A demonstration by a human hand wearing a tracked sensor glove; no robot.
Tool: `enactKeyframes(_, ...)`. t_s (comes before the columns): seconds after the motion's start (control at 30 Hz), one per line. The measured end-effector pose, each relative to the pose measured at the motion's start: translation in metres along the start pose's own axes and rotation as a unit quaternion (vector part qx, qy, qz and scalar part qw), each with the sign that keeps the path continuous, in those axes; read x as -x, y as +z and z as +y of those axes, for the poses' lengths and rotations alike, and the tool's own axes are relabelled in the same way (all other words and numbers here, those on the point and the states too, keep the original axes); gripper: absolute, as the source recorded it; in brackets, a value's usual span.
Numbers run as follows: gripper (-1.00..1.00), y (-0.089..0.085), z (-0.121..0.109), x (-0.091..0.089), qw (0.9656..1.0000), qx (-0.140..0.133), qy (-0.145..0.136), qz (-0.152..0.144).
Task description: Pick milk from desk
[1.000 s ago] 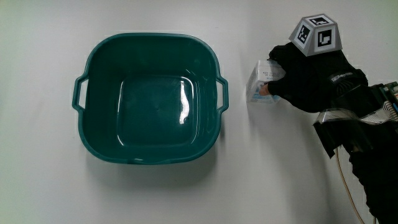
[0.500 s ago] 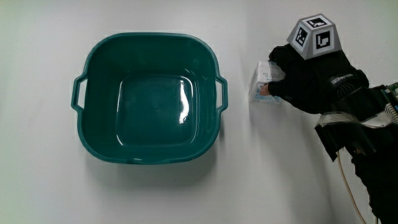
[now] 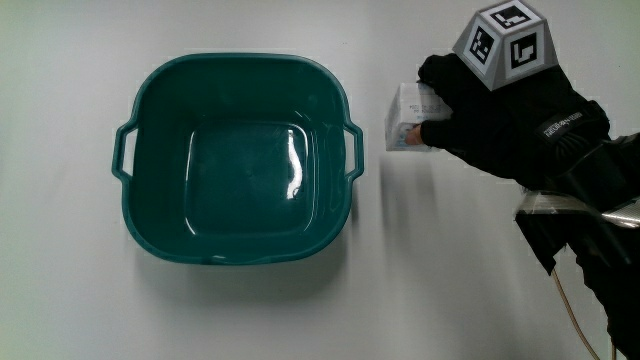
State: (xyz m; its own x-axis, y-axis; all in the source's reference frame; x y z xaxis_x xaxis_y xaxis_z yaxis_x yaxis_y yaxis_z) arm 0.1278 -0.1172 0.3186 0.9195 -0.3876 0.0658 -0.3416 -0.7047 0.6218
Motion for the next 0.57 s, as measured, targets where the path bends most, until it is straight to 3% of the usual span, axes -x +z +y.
enactKeyframes(0.27,1.0,0.033,-0.024,0.02,0.9983,-0.051,0.029,-0.001)
enactKeyframes(0.57,1.0,0.051,-0.032,0.049,0.9936,-0.086,0.073,0.003)
